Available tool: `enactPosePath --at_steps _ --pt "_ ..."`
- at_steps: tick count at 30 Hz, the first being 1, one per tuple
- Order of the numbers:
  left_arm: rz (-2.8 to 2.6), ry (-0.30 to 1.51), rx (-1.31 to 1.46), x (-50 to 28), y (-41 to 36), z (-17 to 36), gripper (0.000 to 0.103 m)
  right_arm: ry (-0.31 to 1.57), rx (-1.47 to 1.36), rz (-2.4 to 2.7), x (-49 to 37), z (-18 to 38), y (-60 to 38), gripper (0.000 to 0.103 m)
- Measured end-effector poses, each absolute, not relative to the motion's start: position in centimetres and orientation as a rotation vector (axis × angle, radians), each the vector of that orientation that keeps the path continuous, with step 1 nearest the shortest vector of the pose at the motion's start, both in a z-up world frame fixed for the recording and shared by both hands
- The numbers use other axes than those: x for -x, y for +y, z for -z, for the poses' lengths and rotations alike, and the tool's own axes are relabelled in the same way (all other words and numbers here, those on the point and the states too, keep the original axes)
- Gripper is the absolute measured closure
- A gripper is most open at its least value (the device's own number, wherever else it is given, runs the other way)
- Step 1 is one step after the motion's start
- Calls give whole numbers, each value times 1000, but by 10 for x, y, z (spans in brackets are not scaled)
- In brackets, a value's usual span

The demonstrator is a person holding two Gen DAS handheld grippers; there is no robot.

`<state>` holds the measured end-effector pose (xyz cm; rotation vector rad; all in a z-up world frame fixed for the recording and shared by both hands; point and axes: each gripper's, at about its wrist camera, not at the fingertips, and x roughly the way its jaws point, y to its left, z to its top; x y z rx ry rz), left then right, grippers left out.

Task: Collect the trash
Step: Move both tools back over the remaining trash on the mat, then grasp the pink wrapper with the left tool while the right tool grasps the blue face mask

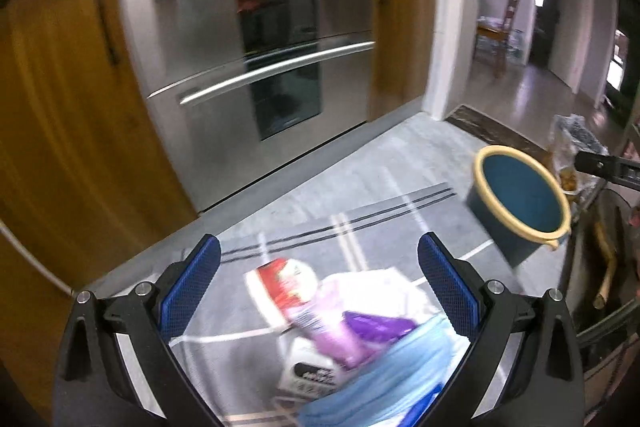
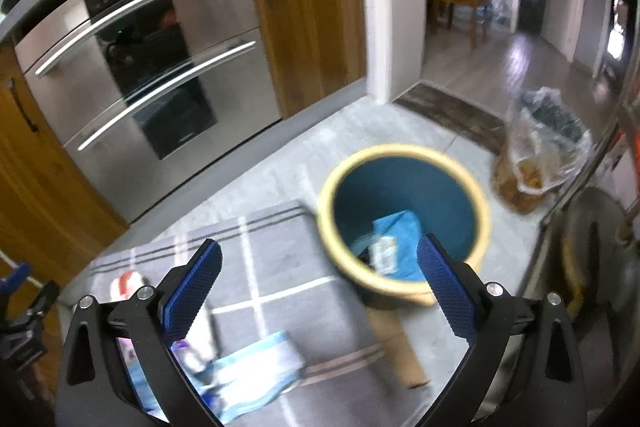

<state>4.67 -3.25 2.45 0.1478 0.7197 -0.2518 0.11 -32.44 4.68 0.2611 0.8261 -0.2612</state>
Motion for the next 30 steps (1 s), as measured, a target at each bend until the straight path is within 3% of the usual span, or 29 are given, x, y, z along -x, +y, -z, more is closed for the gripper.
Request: enactPosePath --at_steps 12,24,28,30 --pt "165 810 -116 -58 20 12 6 935 -242 138 -27 -18 -254 6" --pt "178 908 -240 -60 -3 51 6 1142 -242 12 -22 44 -204 6" --pt "133 941 -235 -67 6 55 6 1170 -224 -53 -20 53 -191 10" --pt "112 955 -195 -70 15 56 6 1182 -216 -88 -20 55 -184 24"
